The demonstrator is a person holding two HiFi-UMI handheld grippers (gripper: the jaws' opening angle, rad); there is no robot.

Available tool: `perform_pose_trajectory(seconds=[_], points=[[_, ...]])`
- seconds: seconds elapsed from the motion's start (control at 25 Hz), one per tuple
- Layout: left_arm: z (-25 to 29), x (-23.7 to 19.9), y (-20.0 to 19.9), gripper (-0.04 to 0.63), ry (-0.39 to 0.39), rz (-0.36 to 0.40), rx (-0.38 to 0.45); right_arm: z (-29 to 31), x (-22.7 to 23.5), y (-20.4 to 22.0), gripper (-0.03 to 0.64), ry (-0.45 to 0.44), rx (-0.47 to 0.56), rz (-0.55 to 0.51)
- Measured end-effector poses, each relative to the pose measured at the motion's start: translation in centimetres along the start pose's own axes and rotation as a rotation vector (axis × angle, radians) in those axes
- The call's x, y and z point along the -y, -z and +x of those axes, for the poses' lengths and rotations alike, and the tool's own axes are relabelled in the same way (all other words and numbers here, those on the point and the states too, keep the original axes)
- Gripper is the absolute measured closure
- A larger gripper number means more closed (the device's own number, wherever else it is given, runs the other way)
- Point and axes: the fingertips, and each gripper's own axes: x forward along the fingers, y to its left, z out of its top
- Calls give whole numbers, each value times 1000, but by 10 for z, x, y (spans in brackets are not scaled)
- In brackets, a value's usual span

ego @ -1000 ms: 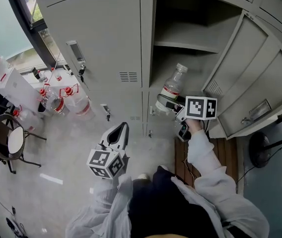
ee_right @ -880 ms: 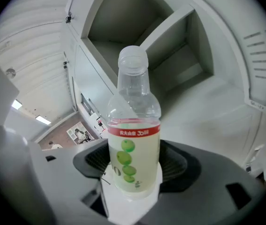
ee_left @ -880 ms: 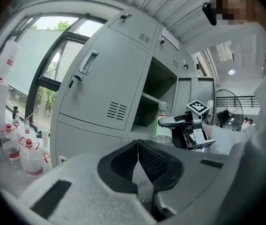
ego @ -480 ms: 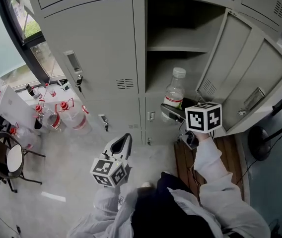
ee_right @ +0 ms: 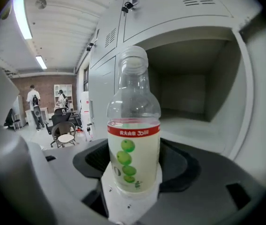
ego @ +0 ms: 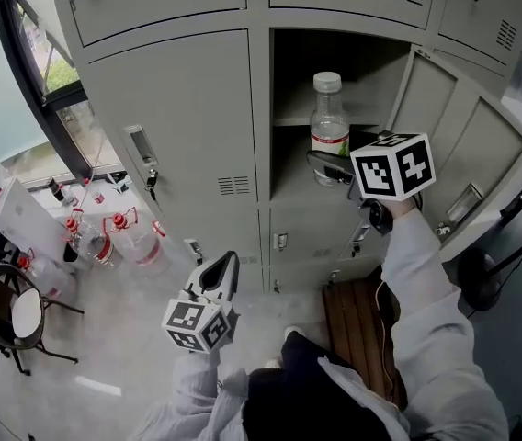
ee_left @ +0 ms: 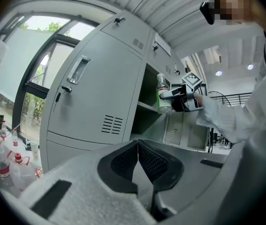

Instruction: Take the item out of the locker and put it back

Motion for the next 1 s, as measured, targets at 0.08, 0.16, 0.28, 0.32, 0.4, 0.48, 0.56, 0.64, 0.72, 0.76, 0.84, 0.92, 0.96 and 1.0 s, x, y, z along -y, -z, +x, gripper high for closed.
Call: perform_pose_trajectory(seconds=[0.08,0.16,0.28,0.32,0.4,0.48,0.56,0.64,0.72,0.76,0.84,0.92,0.96,1.0], points=[[5,-5,-8,588,-7,8,10,4,9,-19,311,10,-20,-47],[9,-10,-18,588,-17,11,28,12,17,-33,311,13,-41,-72],[13,-17,-33,588,-36,30,56,27,23,-51,311,-7,-51,-73],[14,-20,-36,588,-48,34,63,32,24,-55,311,-23,-51,-64],[15,-29,-43,588,-78,32,81,43,27,-61,311,-57,-54,-40],[15,-38,-51,588,-106,28,101,53,31,-67,311,-83,-50,-16],[16,-45,-56,588,-129,32,115,61,35,-74,311,-110,-32,17],[18,-50,-60,588,-147,38,123,66,38,-82,310,-157,-7,69],[21,-56,-63,588,-164,39,128,70,42,-92,311,-189,24,110],[22,-58,-64,588,-171,37,130,71,48,-97,311,-179,38,108],[25,-62,-66,588,-182,34,134,74,62,-102,311,-128,56,84],[29,-65,-68,588,-186,35,137,79,78,-106,310,-83,73,83],[32,-66,-69,588,-186,36,139,81,88,-108,311,-59,87,92],[35,-66,-69,588,-184,37,141,83,98,-111,311,-29,105,102]])
